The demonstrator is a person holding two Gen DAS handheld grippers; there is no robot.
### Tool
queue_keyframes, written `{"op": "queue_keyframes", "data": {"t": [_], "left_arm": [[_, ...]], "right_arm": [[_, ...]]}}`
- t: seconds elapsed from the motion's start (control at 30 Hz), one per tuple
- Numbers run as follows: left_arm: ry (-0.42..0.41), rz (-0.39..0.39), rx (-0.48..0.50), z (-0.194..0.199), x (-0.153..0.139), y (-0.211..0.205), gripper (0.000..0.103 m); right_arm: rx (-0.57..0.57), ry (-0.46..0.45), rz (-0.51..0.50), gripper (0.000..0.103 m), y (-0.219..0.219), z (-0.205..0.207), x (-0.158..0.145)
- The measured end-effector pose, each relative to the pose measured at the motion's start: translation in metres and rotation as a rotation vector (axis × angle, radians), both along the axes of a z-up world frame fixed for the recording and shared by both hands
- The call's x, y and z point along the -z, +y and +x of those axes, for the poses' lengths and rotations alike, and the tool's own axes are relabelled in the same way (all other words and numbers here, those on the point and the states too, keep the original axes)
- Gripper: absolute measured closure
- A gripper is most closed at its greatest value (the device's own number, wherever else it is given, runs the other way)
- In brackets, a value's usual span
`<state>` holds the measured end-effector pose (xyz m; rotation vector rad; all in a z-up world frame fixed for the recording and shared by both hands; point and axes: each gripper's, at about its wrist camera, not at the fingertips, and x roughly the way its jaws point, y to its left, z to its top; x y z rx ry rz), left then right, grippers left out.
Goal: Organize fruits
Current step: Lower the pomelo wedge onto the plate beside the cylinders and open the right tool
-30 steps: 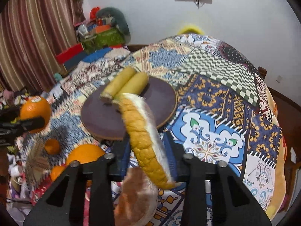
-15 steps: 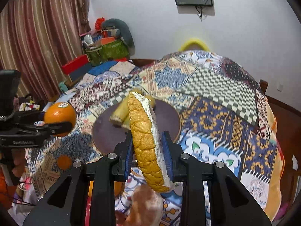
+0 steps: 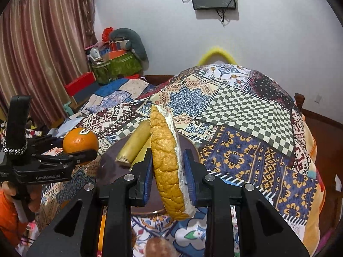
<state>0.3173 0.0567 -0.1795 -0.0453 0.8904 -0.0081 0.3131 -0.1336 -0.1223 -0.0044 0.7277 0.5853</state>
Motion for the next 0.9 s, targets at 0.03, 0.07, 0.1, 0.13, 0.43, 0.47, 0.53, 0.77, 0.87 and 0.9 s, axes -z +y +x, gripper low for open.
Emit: {"op": "queue_keyframes", "data": {"t": [0.03,0.07,0.1,0.13,0.43,0.47,0.53,0.77,0.87,0.9], "left_arm": [[0.004,0.003,0.000,0.005,0.002,0.000,0.035],[0.008,0.008,0.000,0.008,0.003,0.000,0.035],[0.011,0.014,0.000,0.011,0.005,-0.001,0.035],[0.014,0.021,0.003,0.015,0.007,-0.002,0.035],[0.066,0.019,0.017,0.036,0.030,-0.010,0.035],[0.067,0.016,0.019,0.038,0.031,-0.009,0.035],[0.073,-0.012,0.022,0.039,0.033,-0.007,0.035],[0.076,-0.019,0.048,0.043,0.036,-0.016,0.035],[0.074,-0.012,0.052,0.045,0.037,-0.019,0.035],[0.075,-0.011,0.052,0.045,0.037,-0.019,0.035]], "right_arm": [[0.003,0.004,0.002,0.078,0.001,0.003,0.001],[0.004,0.011,0.003,0.078,0.003,0.006,0.003],[0.005,0.015,0.004,0.078,0.004,0.009,0.005],[0.007,0.021,0.003,0.078,0.006,0.012,0.006],[-0.008,0.077,-0.008,0.079,0.018,0.031,0.022],[-0.008,0.075,-0.020,0.079,0.021,0.032,0.023],[-0.009,0.074,-0.028,0.079,0.024,0.036,0.024],[0.005,0.089,-0.086,0.079,0.037,0.051,0.032],[0.002,0.090,-0.127,0.079,0.046,0.053,0.037],[0.002,0.086,-0.138,0.079,0.049,0.054,0.037]]}}
